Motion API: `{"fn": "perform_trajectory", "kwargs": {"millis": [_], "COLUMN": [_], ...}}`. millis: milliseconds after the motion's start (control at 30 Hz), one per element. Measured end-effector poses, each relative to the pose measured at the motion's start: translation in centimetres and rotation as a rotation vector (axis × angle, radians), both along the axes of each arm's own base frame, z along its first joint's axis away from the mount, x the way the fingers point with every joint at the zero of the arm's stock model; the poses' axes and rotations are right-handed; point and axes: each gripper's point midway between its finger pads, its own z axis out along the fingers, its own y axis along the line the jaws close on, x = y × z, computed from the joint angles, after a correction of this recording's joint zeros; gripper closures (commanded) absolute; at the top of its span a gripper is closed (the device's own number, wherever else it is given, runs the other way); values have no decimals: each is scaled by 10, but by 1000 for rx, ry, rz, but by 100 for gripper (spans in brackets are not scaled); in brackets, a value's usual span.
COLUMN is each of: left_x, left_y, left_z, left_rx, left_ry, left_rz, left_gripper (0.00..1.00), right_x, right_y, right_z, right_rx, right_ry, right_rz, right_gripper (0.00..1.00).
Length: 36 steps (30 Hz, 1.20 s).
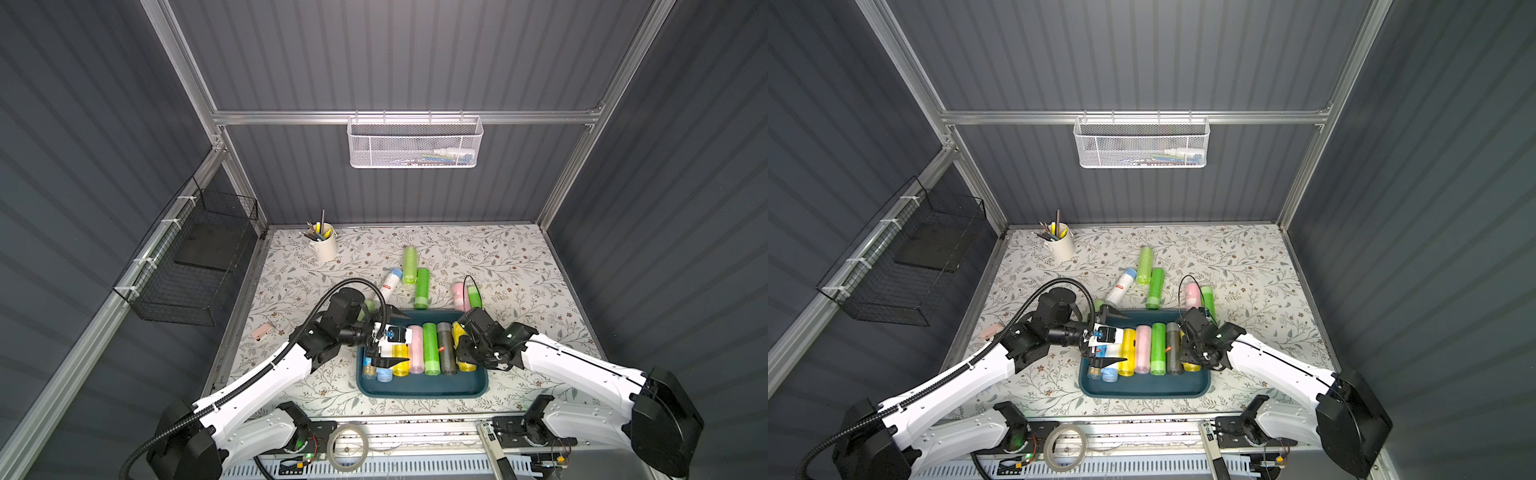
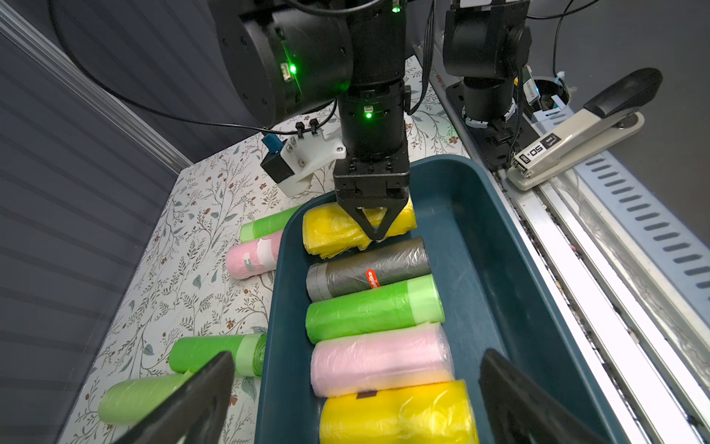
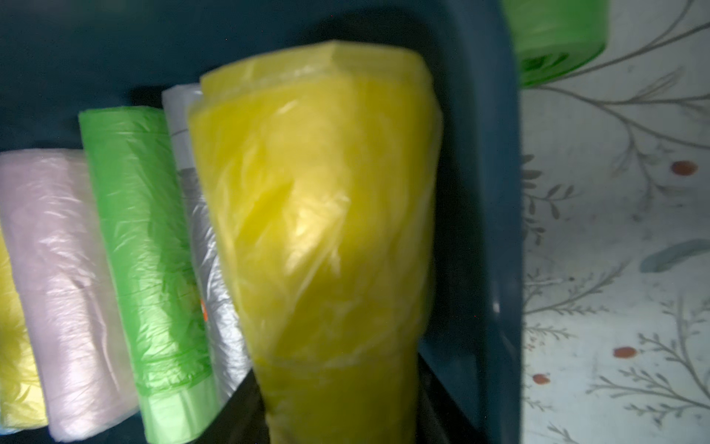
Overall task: Put the roll of trash bags into the storage box
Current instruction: Place the roll of trash bags in the storage box.
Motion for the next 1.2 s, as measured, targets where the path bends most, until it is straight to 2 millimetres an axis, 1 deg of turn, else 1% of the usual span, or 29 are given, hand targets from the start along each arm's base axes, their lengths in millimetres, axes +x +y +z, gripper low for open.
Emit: {"fn": "perform_trajectory", "kwargs": {"millis": [667,967,1200], "left_x": [-1,0,0], "left_y": [1,0,0], "left_z": [-1,-2,-2], "left_rx": [5,6,6], "left_ry": [5,7,7], "left_rz": [0,0,0], "left_gripper": [0,0,0], "right_x": [5,7,8], "right_y": [5,7,7], "right_z": [-15,-19,-18], "right_rx": [-41,-55,-61], "right_ry": [41,50,49], "right_rz": [4,13,22], "right_gripper": [51,51,50]}}
